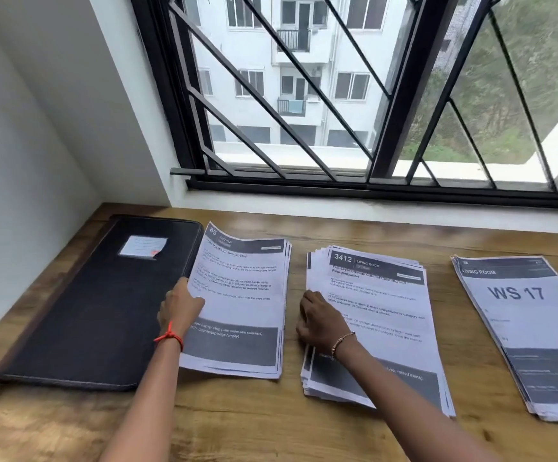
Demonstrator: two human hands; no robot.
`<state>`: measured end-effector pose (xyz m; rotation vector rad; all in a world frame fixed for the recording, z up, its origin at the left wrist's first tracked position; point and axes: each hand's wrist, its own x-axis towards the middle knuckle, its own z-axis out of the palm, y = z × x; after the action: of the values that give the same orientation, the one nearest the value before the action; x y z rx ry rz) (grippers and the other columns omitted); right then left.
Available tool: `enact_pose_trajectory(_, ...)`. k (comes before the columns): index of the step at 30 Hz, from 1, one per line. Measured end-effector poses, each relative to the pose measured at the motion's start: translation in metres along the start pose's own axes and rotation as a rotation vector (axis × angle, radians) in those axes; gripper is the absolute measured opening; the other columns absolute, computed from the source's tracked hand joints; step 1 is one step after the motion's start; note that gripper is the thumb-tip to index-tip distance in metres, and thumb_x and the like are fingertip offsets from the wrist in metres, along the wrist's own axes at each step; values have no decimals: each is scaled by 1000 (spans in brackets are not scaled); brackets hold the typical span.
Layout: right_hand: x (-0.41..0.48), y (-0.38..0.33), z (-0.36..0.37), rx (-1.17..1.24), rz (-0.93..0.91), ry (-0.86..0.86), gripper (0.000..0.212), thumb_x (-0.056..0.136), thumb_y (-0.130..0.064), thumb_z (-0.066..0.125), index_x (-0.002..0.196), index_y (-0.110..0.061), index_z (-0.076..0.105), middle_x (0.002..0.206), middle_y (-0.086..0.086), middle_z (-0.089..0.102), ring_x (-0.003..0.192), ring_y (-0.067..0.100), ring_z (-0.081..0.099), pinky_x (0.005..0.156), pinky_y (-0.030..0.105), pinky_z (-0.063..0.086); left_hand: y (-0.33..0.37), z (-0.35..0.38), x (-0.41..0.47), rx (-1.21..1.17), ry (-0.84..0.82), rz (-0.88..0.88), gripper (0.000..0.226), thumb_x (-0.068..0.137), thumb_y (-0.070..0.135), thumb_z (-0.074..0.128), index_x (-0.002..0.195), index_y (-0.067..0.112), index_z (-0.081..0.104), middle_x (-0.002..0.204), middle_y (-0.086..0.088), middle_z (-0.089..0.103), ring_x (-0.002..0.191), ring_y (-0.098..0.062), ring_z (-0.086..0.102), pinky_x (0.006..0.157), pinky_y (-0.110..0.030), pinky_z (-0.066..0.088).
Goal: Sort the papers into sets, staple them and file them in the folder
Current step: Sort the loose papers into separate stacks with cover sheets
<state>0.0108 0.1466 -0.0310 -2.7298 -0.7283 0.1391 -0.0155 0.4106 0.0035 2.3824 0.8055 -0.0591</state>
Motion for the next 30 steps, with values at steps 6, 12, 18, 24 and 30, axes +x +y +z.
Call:
enact_pose_trajectory(6,-4,13,-4,122,30,134,20,77,-16,54,93,-5,61,102,9,60,99,25,54,77,32,49,14,12,-3,106,25,-63,39,80,14,59,116,2,49,119,-20,55,107,-41,52,84,-41,42)
enact_pose_trajectory(12,-14,51,-25,260,242,502,19,72,-12,57,88,-4,63,90,12,66,85,30,63,72,29,48,32,24,0,129,39,-44,41,79,13,62,113,-6,49,118,-23,54,104,-42,54,79,-42,46)
enact_pose_trajectory(18,-31,97,-40,192,777,642,27,82,-10,56,104,4,58,110,22,57,106,38,50,87,41,40,50,39,-9,223,160,43,57,77,12,63,126,-6,40,133,-21,39,120,-40,35,94,-44,37)
enact_pose_trajectory(24,-43,118,-40,247,1181,471,48,86,-26,55,119,6,43,129,25,40,123,39,34,101,45,29,107,78,-35,-190,-68,384,42,84,8,61,124,0,52,124,-16,54,108,-27,52,85,-30,44)
enact_pose_trajectory(30,-47,128,-38,290,1143,493,34,83,-15,57,111,5,51,126,23,44,120,38,37,99,44,30,140,126,-63,-126,-454,448,12,86,15,61,98,15,62,107,-9,55,97,-21,54,79,-21,36)
